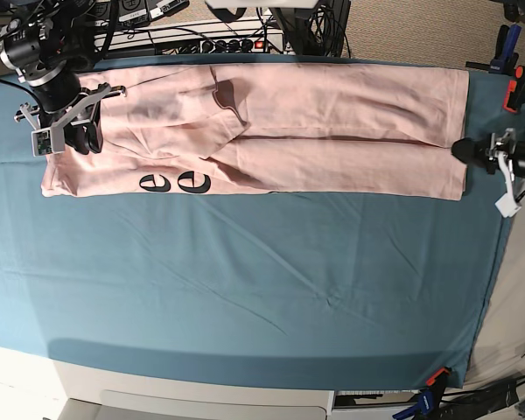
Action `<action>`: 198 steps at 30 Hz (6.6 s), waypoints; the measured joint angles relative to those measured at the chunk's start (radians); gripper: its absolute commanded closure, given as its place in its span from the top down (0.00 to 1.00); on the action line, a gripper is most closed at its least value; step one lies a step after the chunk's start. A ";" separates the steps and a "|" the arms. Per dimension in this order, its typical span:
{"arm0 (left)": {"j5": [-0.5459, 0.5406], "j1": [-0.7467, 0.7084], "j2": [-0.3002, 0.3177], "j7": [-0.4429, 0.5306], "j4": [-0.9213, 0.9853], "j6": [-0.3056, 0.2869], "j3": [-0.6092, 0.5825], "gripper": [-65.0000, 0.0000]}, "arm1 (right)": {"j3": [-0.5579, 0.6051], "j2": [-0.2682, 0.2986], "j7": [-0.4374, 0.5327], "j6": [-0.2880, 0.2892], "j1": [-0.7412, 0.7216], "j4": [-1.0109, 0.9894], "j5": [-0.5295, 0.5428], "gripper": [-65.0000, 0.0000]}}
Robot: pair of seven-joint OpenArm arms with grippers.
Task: Fold the T-shirt properly
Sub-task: 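Grasp the collar end with the right gripper and hem end with the left, then lift the hem end with the left gripper and fold it toward the collar end, then lower the folded hem end onto the shirt and smooth it with the left gripper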
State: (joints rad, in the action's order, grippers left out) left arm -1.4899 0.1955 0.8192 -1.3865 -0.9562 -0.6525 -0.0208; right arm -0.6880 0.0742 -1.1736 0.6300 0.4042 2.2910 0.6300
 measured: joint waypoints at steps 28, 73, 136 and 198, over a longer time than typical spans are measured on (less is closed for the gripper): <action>0.022 0.000 -0.069 -0.008 -0.015 -0.003 0.001 0.00 | 0.000 0.000 0.029 -0.005 0.000 0.000 -0.050 0.19; 0.136 -0.111 -0.610 -0.028 -0.674 -0.044 -0.002 0.00 | 0.000 0.125 0.153 -0.133 -0.116 -0.442 -0.315 0.19; 0.655 -0.045 -0.667 0.113 -0.531 0.080 -0.129 0.00 | 0.000 0.125 0.154 -0.133 -0.116 -0.442 -0.289 0.19; 0.982 -0.144 -0.730 0.159 -0.732 0.245 -0.225 0.00 | 0.000 0.125 0.158 -0.133 -0.116 -0.442 -0.257 0.19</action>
State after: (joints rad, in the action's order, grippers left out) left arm -0.5083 0.0513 0.0891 -1.2278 -1.6886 -0.4072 -0.2455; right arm -0.6880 0.1989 -1.0157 0.4969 0.2882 1.8492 0.3725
